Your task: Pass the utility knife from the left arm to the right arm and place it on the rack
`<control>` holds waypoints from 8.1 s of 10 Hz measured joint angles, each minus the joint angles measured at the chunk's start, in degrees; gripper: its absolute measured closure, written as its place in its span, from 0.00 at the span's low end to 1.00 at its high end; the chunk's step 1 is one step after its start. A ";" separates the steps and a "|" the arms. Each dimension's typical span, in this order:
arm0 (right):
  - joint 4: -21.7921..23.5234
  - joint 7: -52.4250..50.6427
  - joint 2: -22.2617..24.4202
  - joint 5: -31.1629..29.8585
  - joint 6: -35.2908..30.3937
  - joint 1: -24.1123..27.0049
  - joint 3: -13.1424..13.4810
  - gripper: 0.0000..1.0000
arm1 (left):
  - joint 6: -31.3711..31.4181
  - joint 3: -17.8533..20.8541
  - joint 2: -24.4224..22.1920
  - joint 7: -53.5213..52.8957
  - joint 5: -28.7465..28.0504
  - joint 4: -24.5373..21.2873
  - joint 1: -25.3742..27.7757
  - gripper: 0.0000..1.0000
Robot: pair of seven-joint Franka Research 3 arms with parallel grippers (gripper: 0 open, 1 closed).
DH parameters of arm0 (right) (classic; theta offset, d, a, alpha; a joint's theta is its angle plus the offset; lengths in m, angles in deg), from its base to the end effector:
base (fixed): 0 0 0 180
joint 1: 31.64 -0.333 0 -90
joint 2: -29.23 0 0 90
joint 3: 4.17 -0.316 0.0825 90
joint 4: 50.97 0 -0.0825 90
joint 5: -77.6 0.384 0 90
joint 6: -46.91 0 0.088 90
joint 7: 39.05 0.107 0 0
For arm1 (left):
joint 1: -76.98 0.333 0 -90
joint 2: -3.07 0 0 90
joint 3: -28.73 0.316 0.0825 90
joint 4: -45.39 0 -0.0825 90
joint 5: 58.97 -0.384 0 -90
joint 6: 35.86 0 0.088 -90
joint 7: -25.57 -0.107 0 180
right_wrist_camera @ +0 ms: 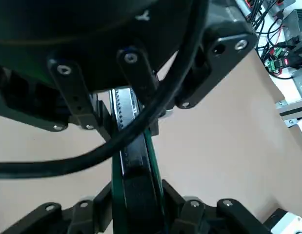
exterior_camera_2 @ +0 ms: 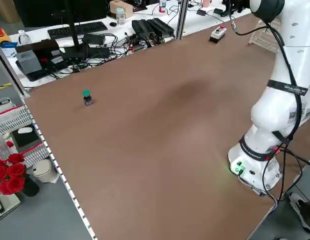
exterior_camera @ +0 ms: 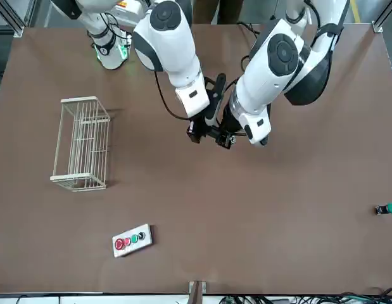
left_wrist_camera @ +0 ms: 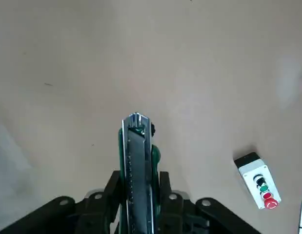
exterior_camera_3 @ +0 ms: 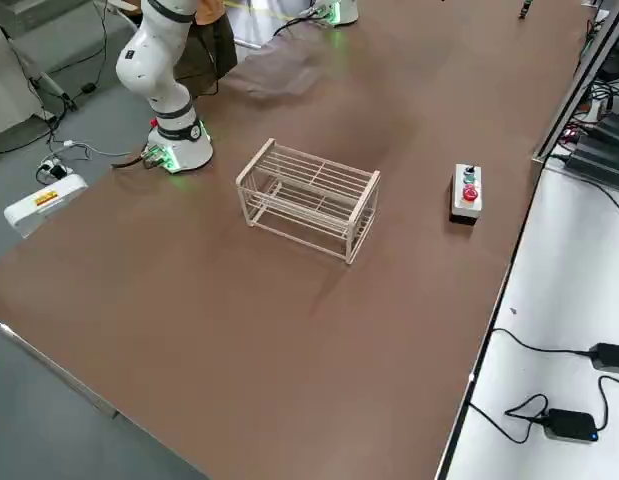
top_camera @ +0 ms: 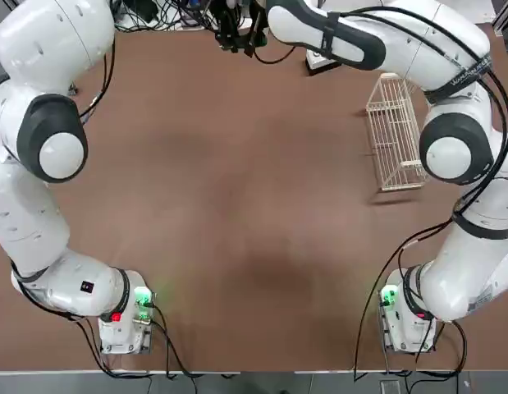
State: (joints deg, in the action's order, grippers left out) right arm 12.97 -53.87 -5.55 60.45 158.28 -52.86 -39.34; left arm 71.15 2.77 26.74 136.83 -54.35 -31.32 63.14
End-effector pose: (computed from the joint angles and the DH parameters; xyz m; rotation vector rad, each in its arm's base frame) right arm 0.5297 0.5146 0.5351 -2.4845 -1.6386 -0.4301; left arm 0.5606 -0.3995 0.5294 2.3077 1.7767 -0.3015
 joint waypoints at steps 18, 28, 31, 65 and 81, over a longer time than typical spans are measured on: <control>-1.01 2.86 0.36 0.17 0.24 1.31 0.44 0.62 | -0.51 0.04 -1.91 -0.75 0.02 0.30 3.40 0.00; 16.98 7.67 22.04 16.00 -4.43 13.01 14.82 0.62 | -14.65 0.51 -7.40 -26.40 -0.01 0.34 19.93 0.00; 30.11 7.69 32.36 18.15 -2.22 13.24 24.49 0.62 | -19.10 0.71 -8.47 -36.35 -2.67 0.27 24.99 0.00; 75.81 -4.21 39.40 28.26 22.27 11.68 49.63 0.47 | -27.11 19.85 -20.25 -96.98 -2.86 -5.27 17.25 0.00; 41.82 5.55 43.50 21.49 -3.74 11.80 49.00 0.00 | -24.75 17.93 -20.30 -102.21 -5.07 -3.98 17.16 0.00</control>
State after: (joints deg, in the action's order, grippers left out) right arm 54.79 -48.32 37.96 81.94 154.54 -41.07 9.66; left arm 46.39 20.70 6.44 34.62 -59.42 -35.29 80.30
